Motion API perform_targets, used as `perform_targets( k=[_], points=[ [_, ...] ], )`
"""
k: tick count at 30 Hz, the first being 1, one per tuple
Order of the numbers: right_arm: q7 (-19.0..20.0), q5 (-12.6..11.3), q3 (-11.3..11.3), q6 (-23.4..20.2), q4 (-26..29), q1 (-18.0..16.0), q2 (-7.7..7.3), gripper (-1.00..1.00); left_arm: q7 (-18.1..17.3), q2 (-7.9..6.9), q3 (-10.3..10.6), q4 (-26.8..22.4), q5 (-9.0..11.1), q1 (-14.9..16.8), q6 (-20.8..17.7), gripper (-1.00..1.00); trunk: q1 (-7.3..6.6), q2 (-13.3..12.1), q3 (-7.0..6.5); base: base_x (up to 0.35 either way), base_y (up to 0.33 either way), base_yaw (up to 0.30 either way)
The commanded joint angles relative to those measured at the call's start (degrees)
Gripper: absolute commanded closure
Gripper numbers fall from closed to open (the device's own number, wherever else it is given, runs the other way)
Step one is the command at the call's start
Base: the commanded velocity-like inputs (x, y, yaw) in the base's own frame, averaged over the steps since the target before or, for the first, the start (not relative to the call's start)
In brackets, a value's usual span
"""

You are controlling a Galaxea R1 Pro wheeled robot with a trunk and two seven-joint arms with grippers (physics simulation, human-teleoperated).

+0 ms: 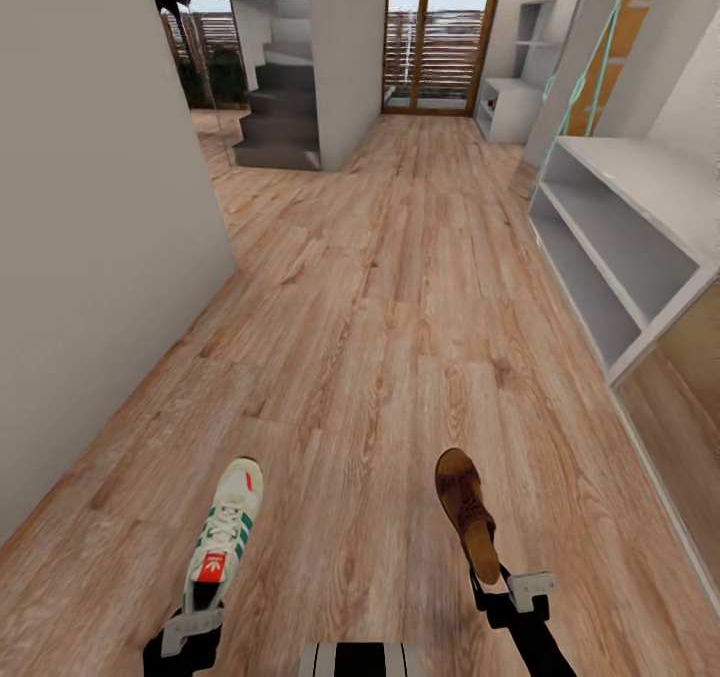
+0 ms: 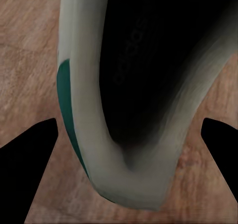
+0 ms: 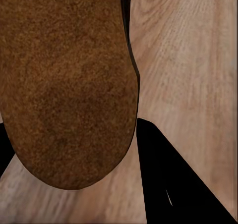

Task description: Pick up the two gym shoes and the two sandals from the corridor floor and place them onto the hallstand (shoe rack) in the corridor, making sure they are on the rack and not on the floor. Arrange them so the two gym shoes are next to each other and the two sandals are next to each other.

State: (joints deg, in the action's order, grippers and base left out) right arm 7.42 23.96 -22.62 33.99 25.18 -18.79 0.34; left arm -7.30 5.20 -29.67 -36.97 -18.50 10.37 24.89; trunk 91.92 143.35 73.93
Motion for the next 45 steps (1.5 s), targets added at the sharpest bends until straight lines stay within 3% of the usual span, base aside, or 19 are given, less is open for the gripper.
perform_targets(
  k=[1,4,9,13,34,45],
  points=[
    [0.67,-0.15,-0.45,0.17,-0.03,0.07,0.01,1.00,-0.52,0.09,-0.46,-0.38,-0.34,-0.46,0.33,1.00,-0.03,0.00,-0.29,0.000,0.000,0.000],
    [0.66,-0.29,-0.80,0.19,-0.02,0.45,-0.14,1.00,-0.47,0.15,-0.42,-2.11,-0.27,-1.94,0.74,1.00,-0.11,-0.04,-1.22,0.000,0.000,0.000],
    [0.68,-0.84,-3.28,0.20,0.03,1.09,-0.19,1.00,-0.44,0.31,-0.39,-3.29,-0.24,-2.91,0.98,1.00,-0.24,-0.11,-2.78,0.000,0.000,0.000],
    [0.74,-0.97,-4.63,0.20,0.04,1.36,-0.16,1.00,-0.44,0.42,-0.37,-3.41,-0.23,-3.09,1.04,1.00,-1.09,-1.66,-3.86,0.000,0.000,0.000],
    [0.76,-0.85,-5.07,0.17,-0.49,1.56,0.36,1.00,-0.44,0.26,-0.32,-1.80,-0.27,-3.16,1.13,1.00,-5.70,-10.08,-7.99,0.000,0.000,-0.002],
    [0.77,-0.85,-5.07,0.19,-0.56,1.77,0.36,1.00,-0.45,0.26,-0.30,-1.87,-0.30,-3.16,1.13,1.00,-5.70,-10.08,-8.74,0.000,0.000,-0.135]
  ],
)
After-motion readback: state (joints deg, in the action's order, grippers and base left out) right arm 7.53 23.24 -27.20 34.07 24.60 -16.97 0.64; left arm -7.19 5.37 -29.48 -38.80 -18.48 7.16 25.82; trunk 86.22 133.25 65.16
